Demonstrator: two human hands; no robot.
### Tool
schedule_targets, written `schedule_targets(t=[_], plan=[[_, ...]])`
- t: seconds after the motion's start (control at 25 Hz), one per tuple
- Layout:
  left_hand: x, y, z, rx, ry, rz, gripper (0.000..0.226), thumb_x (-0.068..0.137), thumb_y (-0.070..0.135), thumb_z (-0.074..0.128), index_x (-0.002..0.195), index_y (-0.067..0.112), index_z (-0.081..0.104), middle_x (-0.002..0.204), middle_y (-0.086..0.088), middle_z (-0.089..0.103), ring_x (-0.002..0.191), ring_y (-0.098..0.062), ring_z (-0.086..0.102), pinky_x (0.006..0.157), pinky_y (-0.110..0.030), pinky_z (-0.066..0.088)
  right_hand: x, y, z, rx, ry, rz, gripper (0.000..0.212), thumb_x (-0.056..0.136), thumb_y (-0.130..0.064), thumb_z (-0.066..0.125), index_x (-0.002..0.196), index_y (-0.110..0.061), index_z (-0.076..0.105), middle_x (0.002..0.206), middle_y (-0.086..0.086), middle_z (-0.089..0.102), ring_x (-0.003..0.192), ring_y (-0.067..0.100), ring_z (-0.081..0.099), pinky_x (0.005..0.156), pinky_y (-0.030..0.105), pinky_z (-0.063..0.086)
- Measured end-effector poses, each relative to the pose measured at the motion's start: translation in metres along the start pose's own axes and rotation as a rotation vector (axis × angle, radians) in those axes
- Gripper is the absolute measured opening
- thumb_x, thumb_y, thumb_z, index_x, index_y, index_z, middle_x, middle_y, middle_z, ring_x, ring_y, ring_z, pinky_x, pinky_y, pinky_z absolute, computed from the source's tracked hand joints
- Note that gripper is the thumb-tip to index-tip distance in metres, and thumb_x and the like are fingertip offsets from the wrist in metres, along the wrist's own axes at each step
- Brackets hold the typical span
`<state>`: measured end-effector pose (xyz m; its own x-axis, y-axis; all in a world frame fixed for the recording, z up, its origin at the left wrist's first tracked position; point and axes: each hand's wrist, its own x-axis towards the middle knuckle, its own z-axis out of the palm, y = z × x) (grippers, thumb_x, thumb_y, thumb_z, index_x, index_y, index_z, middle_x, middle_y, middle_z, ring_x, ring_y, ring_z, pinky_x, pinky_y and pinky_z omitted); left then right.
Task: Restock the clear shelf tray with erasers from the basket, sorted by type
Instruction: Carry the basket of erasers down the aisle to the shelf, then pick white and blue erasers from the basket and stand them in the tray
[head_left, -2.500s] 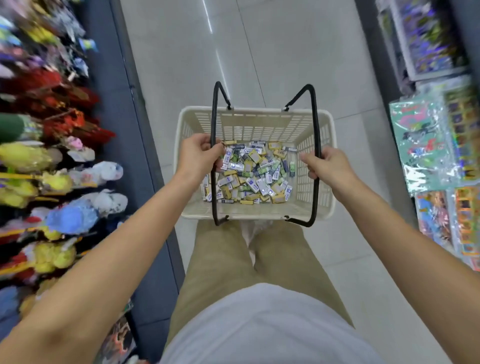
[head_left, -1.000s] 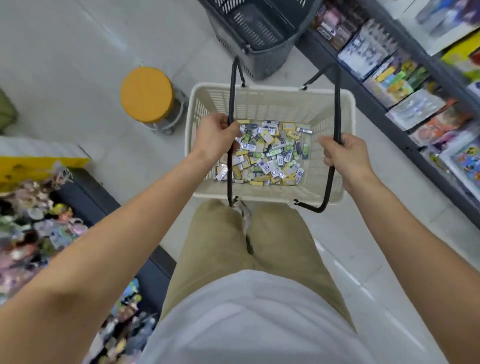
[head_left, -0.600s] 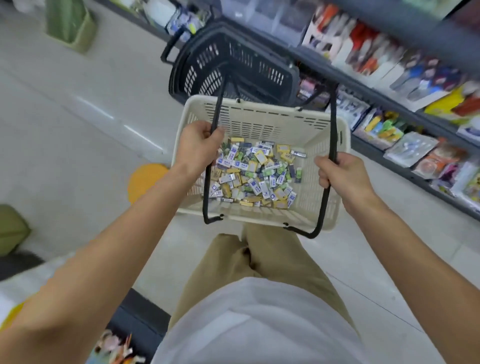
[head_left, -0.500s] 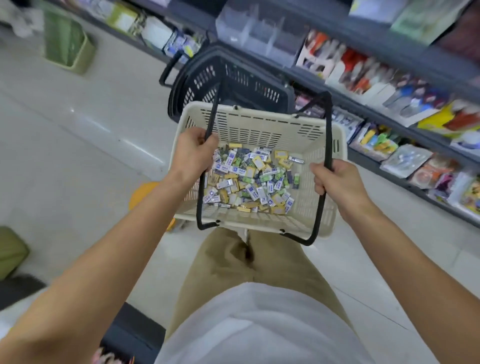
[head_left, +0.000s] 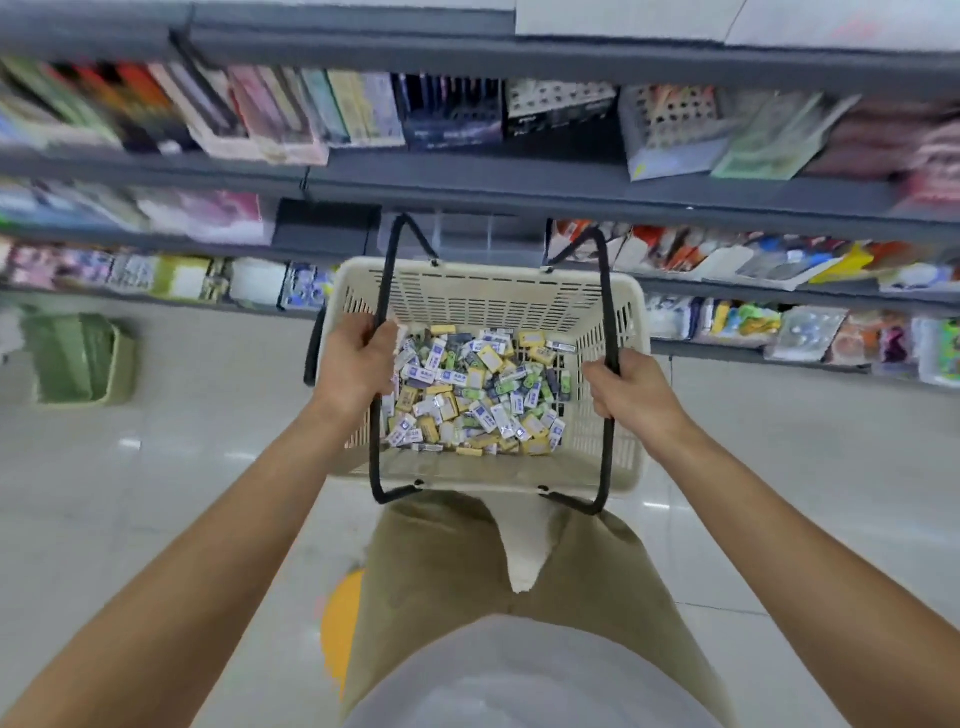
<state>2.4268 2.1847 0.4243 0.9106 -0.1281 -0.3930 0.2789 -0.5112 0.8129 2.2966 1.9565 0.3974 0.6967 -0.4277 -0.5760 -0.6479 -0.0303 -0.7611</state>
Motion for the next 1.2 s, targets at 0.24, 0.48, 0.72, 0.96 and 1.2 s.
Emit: schedule_targets(t=[0.24,0.48,0.72,0.96,1.2], plan=[[0.097,-0.039,-0.032,0.188,-0.184,-0.032,0.014,0.098,0.016,0.044,0.091,0.005,0.048,0.077,-0.013,0.05,0.068,-0.026,0.048,0.063,-0.04,0.046,0.05,0.01,0.072,-0.004,0.186,0.189,0.019,0.085,-0.018,0.053,0.067,-0.014,0.049,0.057,0.002,0.047,0.058,0.023,0.048,0.062,0.035,0.042],[0.157,-0.102,-0.026,0.315,-0.29,-0.051,0.02,0.099,0.019,0.042,0.087,0.003,0.046,0.057,-0.004,0.051,0.047,-0.015,0.05,0.046,-0.02,0.041,0.107,0.045,0.11,-0.051,0.185,0.291,0.021,0.088,-0.02,0.054,0.067,-0.016,0.052,0.059,0.002,0.052,0.066,0.026,0.054,0.073,0.044,0.052],[0.199,-0.165,0.001,0.338,-0.276,-0.069,0.017,0.098,0.014,0.042,0.088,0.002,0.048,0.061,-0.001,0.051,0.04,-0.005,0.051,0.04,-0.011,0.04,0.153,0.093,0.126,-0.138,0.215,0.308,0.024,0.087,-0.016,0.054,0.063,-0.019,0.051,0.058,0.003,0.054,0.06,0.025,0.053,0.06,0.032,0.043],[0.222,-0.206,-0.017,0.396,-0.198,-0.019,0.015,0.097,0.01,0.038,0.097,0.002,0.051,0.073,-0.017,0.056,0.063,-0.033,0.057,0.062,-0.036,0.051,0.168,0.135,0.117,-0.233,0.341,0.32,0.017,0.085,-0.021,0.054,0.091,-0.006,0.059,0.079,0.012,0.062,0.071,0.029,0.057,0.061,0.032,0.045],[0.226,-0.225,-0.037,0.83,-0.324,-0.05,0.059,0.087,0.01,0.056,0.141,0.005,0.032,0.137,-0.02,0.04,0.123,-0.037,0.044,0.102,-0.043,0.039,0.148,0.154,0.124,-0.594,0.381,0.383,0.042,0.085,-0.024,0.056,0.116,0.001,0.045,0.124,0.024,0.042,0.114,0.04,0.042,0.092,0.044,0.041]])
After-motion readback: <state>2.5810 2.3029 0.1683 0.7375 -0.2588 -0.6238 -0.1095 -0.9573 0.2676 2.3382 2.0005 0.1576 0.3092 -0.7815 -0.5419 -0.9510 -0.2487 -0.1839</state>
